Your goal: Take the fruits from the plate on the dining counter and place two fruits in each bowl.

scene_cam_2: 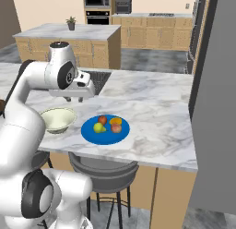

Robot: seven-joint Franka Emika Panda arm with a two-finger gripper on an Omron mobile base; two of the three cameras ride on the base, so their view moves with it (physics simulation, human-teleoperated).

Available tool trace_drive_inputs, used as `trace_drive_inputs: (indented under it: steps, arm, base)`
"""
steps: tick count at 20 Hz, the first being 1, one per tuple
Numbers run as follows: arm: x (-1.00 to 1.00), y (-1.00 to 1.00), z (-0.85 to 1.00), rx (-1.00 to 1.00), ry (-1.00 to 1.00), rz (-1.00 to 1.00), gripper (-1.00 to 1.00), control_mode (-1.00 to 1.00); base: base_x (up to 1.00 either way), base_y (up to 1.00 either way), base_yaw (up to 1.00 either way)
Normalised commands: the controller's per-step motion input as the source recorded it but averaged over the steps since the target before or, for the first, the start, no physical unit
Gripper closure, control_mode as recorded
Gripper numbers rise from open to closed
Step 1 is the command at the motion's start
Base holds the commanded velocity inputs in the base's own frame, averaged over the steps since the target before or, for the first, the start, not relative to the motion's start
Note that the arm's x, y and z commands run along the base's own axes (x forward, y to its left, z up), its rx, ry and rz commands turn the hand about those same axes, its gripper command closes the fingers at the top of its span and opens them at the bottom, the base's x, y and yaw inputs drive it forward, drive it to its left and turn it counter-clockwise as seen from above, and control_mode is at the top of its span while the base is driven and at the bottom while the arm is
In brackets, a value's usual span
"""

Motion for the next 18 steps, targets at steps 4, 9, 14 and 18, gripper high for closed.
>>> trace_drive_inputs:
  steps: [4, 9, 14, 18]
  arm:
    - [-0.08, 0.0, -0.04, 0.0, 0.04, 0.0, -1.0, -1.0]
    - [0.19, -0.4, -0.35, 0.0, 0.11, -0.05, -1.0, -1.0]
    - [0.71, -0.81, -0.36, 0.0, 0.09, -0.01, -1.0, -1.0]
    - [0.78, -0.48, -0.51, 0.0, 0.06, 0.0, -1.0, -1.0]
  base:
    - [0.0, 0.0, 0.0]
    - [0.0, 0.0, 0.0]
    - [0.0, 0.0, 0.0]
    - [0.0, 0.0, 0.0]
